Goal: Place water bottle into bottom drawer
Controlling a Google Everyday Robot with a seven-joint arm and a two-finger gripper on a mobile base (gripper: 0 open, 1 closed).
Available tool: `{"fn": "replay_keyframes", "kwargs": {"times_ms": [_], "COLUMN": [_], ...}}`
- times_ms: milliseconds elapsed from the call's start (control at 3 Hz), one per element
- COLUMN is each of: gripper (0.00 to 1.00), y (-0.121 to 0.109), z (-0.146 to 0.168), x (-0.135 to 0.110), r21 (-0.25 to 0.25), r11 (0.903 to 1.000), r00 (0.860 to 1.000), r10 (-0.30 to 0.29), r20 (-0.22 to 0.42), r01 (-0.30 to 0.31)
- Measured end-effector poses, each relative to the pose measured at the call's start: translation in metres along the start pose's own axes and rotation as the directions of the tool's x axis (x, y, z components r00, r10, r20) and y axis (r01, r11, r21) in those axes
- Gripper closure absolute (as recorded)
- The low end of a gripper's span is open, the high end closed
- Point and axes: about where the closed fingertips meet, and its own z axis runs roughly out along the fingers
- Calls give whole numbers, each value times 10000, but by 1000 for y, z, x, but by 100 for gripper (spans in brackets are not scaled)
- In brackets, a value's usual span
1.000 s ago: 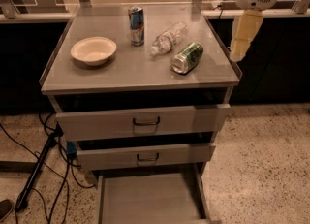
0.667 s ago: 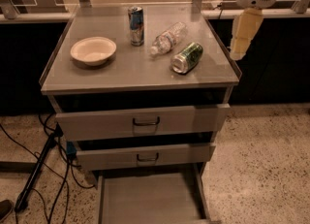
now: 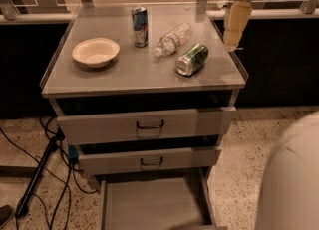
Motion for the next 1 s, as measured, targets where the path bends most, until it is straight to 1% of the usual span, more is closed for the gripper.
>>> {"fn": "replay_keyframes", "kwargs": {"times_ms": [333,667,1000], "gripper": [0,0,0], "y": [-16,-21,-25], "z": [14,17,23], "x": [-16,-18,-20], "r21": [-83,92,135], "r11": [9990,9990,9977], "r00": [9990,9989,9951], "r10": [-444,-442,-672], "r20": [97,147,730], "r01": [445,441,664]}}
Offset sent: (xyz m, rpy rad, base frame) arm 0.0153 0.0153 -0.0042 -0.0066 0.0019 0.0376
